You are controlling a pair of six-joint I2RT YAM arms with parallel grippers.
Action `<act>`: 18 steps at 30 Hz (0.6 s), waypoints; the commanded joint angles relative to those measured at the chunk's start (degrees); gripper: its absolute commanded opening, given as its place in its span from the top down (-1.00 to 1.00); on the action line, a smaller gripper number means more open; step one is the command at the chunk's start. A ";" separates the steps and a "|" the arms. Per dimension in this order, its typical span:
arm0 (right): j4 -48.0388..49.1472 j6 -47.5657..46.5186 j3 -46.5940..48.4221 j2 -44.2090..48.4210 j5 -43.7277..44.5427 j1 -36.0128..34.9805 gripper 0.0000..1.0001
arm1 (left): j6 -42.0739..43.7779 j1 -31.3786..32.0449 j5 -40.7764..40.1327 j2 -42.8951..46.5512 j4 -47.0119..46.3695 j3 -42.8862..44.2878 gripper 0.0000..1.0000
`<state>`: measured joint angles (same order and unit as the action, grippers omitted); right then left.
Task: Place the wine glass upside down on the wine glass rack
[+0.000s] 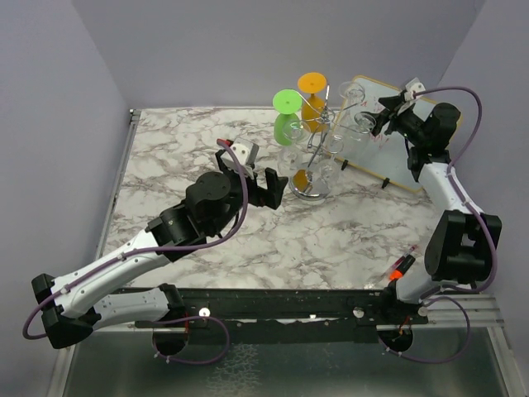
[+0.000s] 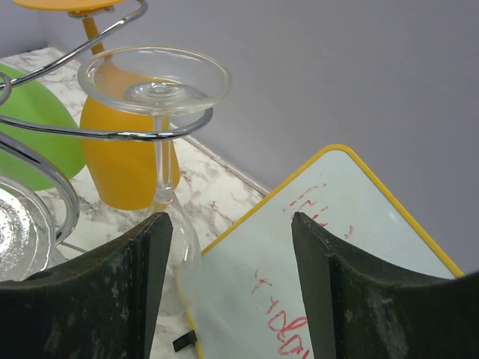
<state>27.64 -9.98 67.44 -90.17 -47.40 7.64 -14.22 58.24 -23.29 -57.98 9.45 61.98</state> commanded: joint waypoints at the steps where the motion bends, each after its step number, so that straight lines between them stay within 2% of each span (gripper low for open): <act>1: -0.97 -0.35 -2.39 3.32 7.70 -0.03 -0.40 | -1.41 -0.06 1.63 0.21 4.05 2.73 -0.88; 10: -3.86 4.40 -6.17 8.41 24.95 -0.02 -0.39 | -1.43 -0.13 -1.27 0.38 7.28 3.72 -0.88; 15: -10.05 7.00 -6.05 10.83 34.93 -0.08 -0.39 | -1.34 -0.14 -2.78 1.57 8.02 3.75 -0.89; 18: -17.33 9.57 -4.44 13.09 41.17 -0.01 -0.39 | -1.10 -0.14 -3.12 2.02 8.56 4.13 -0.89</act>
<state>20.40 -4.51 61.91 -80.60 -18.52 7.57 -15.38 58.24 -24.14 -57.54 16.27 64.14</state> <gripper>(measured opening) 0.697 0.942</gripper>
